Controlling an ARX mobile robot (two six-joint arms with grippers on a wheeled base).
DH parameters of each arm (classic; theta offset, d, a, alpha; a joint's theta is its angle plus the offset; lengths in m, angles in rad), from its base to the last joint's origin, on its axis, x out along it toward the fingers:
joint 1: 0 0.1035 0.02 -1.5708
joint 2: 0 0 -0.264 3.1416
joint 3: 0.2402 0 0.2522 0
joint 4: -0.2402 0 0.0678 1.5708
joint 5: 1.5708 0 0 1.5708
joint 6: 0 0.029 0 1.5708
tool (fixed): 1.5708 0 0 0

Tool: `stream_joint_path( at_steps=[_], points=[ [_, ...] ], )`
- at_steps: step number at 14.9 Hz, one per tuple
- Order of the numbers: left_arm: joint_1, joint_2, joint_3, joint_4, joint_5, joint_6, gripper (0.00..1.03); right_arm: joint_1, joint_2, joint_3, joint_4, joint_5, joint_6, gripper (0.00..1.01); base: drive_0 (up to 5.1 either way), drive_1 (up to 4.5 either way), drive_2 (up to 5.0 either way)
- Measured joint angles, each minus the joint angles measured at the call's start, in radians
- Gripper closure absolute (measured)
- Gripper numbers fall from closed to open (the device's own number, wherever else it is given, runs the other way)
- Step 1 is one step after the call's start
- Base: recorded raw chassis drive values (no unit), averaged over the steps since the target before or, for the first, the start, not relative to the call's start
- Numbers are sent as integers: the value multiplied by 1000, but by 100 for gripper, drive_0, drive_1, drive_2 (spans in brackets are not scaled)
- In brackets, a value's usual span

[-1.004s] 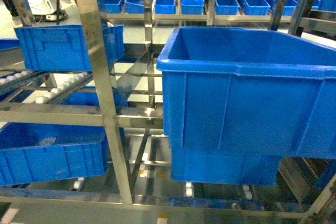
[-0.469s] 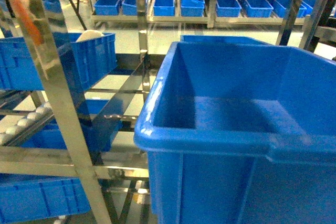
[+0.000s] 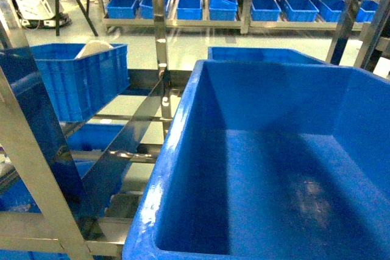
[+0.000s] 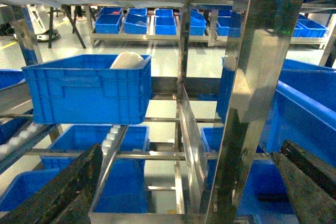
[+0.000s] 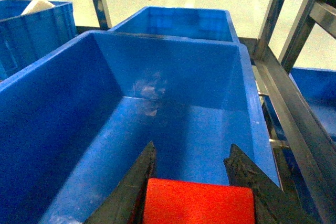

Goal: Place magnetic block on left shelf second layer

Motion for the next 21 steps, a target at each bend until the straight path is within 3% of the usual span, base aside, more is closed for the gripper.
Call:
stream_joint_path(
  at_steps=[4,5,8,12,16,18,19,21],
  points=[
    [0,0,0,0,0,0,5,191,210,23,73,28,59,68,0,0,0],
    [0,0,0,1,0,0,5,214,290,55,119,46,68,68,0,0,0],
    [0,0,0,0,0,0,5,210,582,196,208,76,90,68,0,0,0],
    [0,0,0,1,0,0,5,204,878,401,167,55,150,68,0,0,0],
    [0,0,0,1,0,0,5,258,1041,500,163,125,149,68,0,0,0],
    [0,0,0,0,0,0,5,259,1046,500,165,131,150,68,0,0,0],
    [0,0,0,0,0,0,5,264,1033,497,182,141,148,63,0,0,0],
    [0,0,0,0,0,0,5,277,955,458,206,149,146,39,0,0,0]
  ],
)
